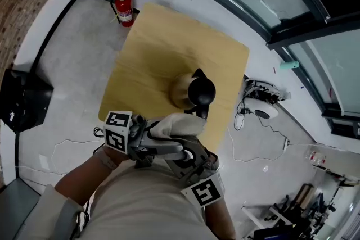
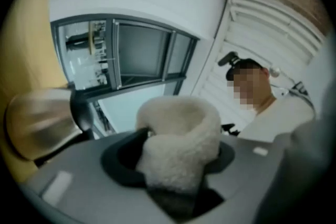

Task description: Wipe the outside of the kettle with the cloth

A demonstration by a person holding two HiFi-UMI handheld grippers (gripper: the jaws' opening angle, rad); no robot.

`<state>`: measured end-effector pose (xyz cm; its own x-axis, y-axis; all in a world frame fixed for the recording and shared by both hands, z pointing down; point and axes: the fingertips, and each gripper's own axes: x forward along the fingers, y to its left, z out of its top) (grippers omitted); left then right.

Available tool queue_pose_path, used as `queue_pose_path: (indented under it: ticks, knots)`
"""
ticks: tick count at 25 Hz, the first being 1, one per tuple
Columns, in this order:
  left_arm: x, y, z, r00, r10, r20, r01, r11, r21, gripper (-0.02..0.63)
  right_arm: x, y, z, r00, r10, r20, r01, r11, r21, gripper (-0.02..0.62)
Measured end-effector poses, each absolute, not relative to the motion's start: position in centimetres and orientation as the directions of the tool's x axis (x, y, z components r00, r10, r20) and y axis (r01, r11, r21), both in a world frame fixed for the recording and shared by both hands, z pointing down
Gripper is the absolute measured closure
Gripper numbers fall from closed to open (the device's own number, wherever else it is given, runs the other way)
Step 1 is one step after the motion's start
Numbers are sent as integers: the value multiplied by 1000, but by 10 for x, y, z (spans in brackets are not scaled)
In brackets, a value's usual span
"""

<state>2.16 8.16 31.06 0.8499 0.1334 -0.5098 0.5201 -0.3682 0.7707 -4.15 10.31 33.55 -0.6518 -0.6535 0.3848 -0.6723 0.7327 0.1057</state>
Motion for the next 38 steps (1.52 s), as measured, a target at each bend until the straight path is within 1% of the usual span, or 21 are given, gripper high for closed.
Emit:
queue_pose_path:
  ticks: [3, 5, 6, 8, 9, 10, 11, 12, 13, 15, 17, 18, 20, 22, 25, 27, 28, 30, 32, 36, 38]
  knots:
    - [5, 55, 335, 856, 37, -516, 503, -294, 813, 394, -58, 85, 357, -621, -628, 468, -699, 714, 32, 523]
    - [-6, 42, 350, 850, -13, -527, 511, -224, 830, 403, -69, 79, 368, -614, -591, 524, -697, 717, -8, 509]
    - [-12, 36, 354, 843, -33, -537, 521, -200, 830, 408, -75, 77, 370, -614, -578, 538, -693, 721, -16, 482]
    - [-26, 20, 363, 826, -106, -554, 535, -164, 829, 424, -80, 75, 367, -606, -577, 548, -690, 724, -1, 406]
    - [-35, 7, 371, 817, -171, -551, 532, -149, 834, 465, -76, 74, 362, -587, -598, 546, -702, 712, 24, 372]
    - [-46, -9, 381, 808, -241, -538, 521, -137, 843, 484, -65, 71, 356, -548, -635, 544, -734, 677, 52, 356]
    - [-58, -24, 391, 804, -296, -515, 498, -135, 856, 507, -44, 68, 353, -478, -685, 550, -792, 607, 68, 353]
    - [-66, -35, 401, 815, -322, -483, 460, -148, 875, 518, -16, 64, 354, -380, -729, 569, -861, 504, 71, 353]
    - [-70, -42, 409, 841, -315, -440, 404, -177, 898, 523, 17, 61, 361, -276, -750, 600, -914, 397, 76, 353]
    - [-65, -44, 419, 910, -254, -328, 258, -273, 927, 523, 77, 57, 388, -133, -715, 686, -963, 256, 80, 353]
    - [-52, -45, 427, 950, -223, -219, 125, -370, 920, 514, 111, 56, 426, -98, -633, 768, -978, 203, 42, 351]
    - [-46, -49, 430, 956, -227, -184, 82, -398, 914, 512, 118, 55, 442, -99, -598, 796, -983, 181, 14, 348]
    - [-33, -56, 432, 961, -231, -153, 45, -416, 908, 510, 122, 50, 458, -93, -581, 808, -991, 129, -21, 347]
    - [-22, -61, 433, 968, -214, -133, 29, -432, 902, 508, 124, 46, 459, -68, -604, 794, -995, 104, -6, 348]
    - [-12, -64, 441, 979, -185, -81, -12, -458, 889, 505, 122, 49, 460, -77, -595, 800, -989, 145, 13, 351]
    - [-8, -68, 449, 981, -183, -59, -29, -442, 897, 505, 117, 58, 461, -122, -557, 821, -974, 227, 9, 389]
    - [-6, -68, 453, 982, -180, -48, -34, -430, 902, 505, 113, 65, 461, -153, -536, 830, -960, 279, 3, 396]
    - [-1, -66, 462, 988, -153, -18, -47, -412, 910, 505, 104, 78, 462, -210, -497, 842, -930, 367, -15, 397]
    - [7, -61, 470, 994, -113, -3, -44, -406, 913, 505, 98, 87, 463, -240, -479, 844, -911, 411, -26, 397]
    - [35, -41, 451, 992, -25, -124, 103, -405, 908, 505, 94, 90, 463, -248, -496, 832, -902, 432, -12, 397]
    - [47, -36, 456, 992, -1, -125, 111, -450, 886, 512, 94, 89, 463, -243, -502, 830, -899, 438, 2, 397]
